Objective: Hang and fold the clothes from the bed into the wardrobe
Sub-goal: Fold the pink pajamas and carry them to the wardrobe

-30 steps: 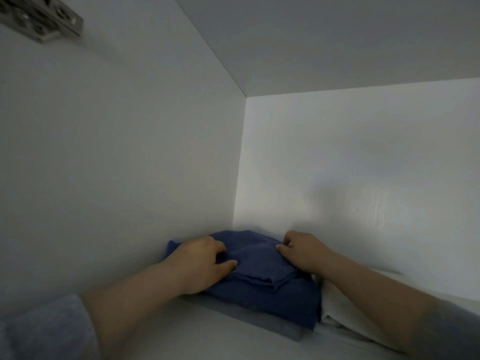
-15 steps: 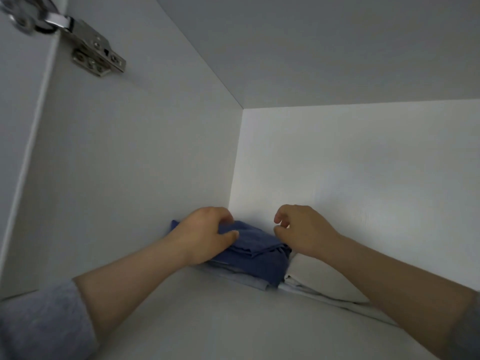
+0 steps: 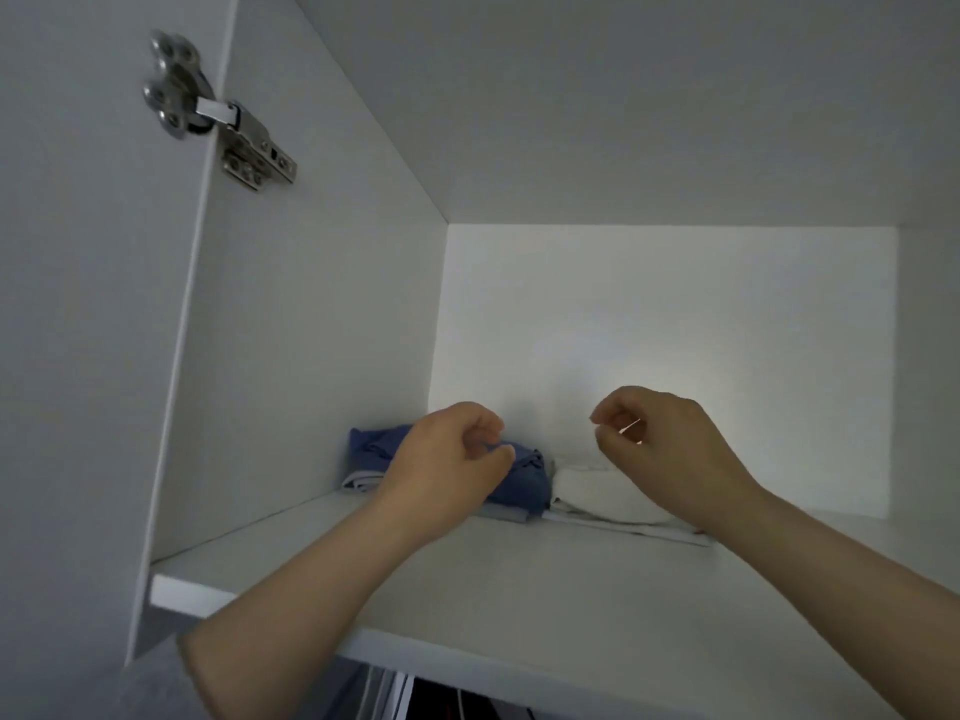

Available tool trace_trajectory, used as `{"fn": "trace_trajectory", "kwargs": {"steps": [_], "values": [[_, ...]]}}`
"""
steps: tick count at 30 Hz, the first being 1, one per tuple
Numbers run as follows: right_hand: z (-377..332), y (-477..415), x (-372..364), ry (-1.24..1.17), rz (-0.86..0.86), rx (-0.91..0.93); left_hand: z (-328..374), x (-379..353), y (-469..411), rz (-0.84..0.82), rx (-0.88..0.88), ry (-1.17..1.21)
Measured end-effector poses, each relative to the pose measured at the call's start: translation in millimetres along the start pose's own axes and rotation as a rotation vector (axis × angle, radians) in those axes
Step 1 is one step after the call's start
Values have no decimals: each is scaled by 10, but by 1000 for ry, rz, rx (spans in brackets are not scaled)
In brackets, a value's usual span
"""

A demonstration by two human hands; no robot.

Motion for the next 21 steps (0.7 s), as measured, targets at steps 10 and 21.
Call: {"fn": "trace_trajectory", "kwargs": {"steps": [10,21], "values": [[-200,805,284,-539,396,-214,402,-235,537,154,-13,231],[490,1932,1572,-497,469,-293,1552,-1463,1131,9,15,706]]}}
Point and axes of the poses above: each hand's wrist, its own y-axis away from the middle knuckle, its own x-axis out of the back of the hand, z = x × y, the point moved 2 cm from there along -y, towards the middle knuckle, and after that the axes turned 4 degrees about -x, right-handed, at the moved point
